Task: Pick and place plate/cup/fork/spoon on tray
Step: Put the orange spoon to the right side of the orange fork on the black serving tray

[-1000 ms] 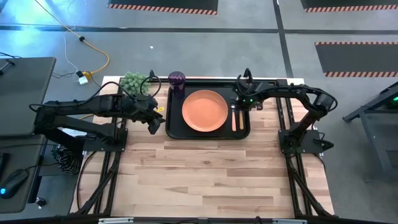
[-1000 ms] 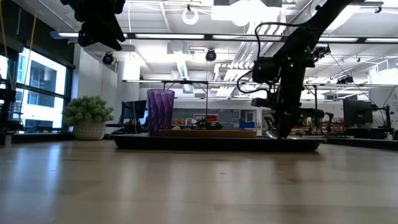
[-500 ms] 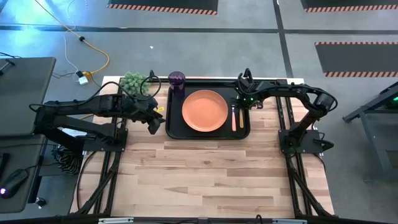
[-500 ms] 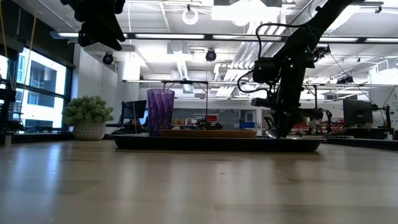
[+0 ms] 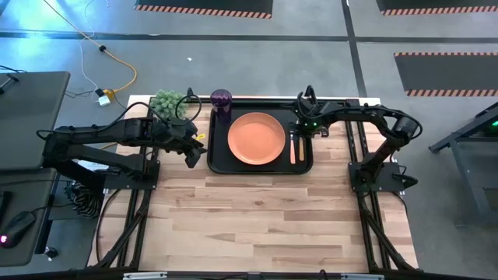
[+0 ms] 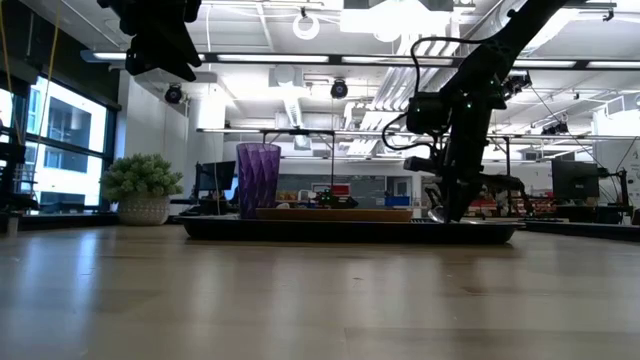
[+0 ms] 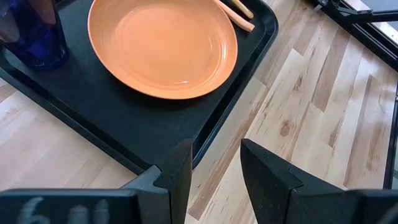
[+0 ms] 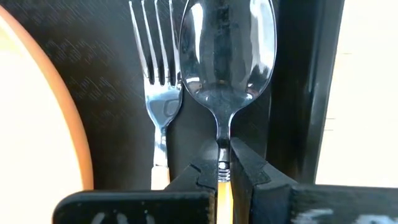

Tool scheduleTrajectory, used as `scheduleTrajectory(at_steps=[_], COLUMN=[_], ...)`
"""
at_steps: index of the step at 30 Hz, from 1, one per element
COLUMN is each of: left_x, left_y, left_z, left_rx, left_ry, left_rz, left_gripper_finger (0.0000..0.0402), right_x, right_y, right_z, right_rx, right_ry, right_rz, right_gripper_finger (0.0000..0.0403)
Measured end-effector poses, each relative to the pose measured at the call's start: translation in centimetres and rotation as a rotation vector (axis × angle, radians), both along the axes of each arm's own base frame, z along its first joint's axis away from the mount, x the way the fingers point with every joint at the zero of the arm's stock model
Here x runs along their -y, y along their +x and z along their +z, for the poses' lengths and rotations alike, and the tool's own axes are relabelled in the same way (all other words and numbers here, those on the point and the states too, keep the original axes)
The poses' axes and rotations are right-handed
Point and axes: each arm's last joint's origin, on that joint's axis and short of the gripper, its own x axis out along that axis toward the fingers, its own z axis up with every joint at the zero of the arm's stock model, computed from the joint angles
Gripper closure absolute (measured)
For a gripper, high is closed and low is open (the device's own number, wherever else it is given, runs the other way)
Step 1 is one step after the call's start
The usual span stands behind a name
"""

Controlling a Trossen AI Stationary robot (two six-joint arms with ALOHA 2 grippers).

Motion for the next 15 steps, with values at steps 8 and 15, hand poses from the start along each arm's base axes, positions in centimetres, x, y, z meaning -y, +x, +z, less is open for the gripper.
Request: scheduleTrajectory(at_steps=[8, 15], left_x=[0.00, 0.00], left_y=[0.00, 0.00], left_z=[0.00, 0.00], left_rx=[0.000, 0.000], left_ry=[0.001, 0.001], left_rz=[-0.001, -0.001], left_gripper_finger=[0.0277, 0.0277], right_x=[-0.12, -0.08], right_y=[-0.16, -0.19], right_z=[-0.06, -0.06], right_rx=[-0.023, -0.032], right_ry=[0.007, -0.005], right_rz=[-0.001, -0.003], right_gripper_finger=[0.0401, 0.0374])
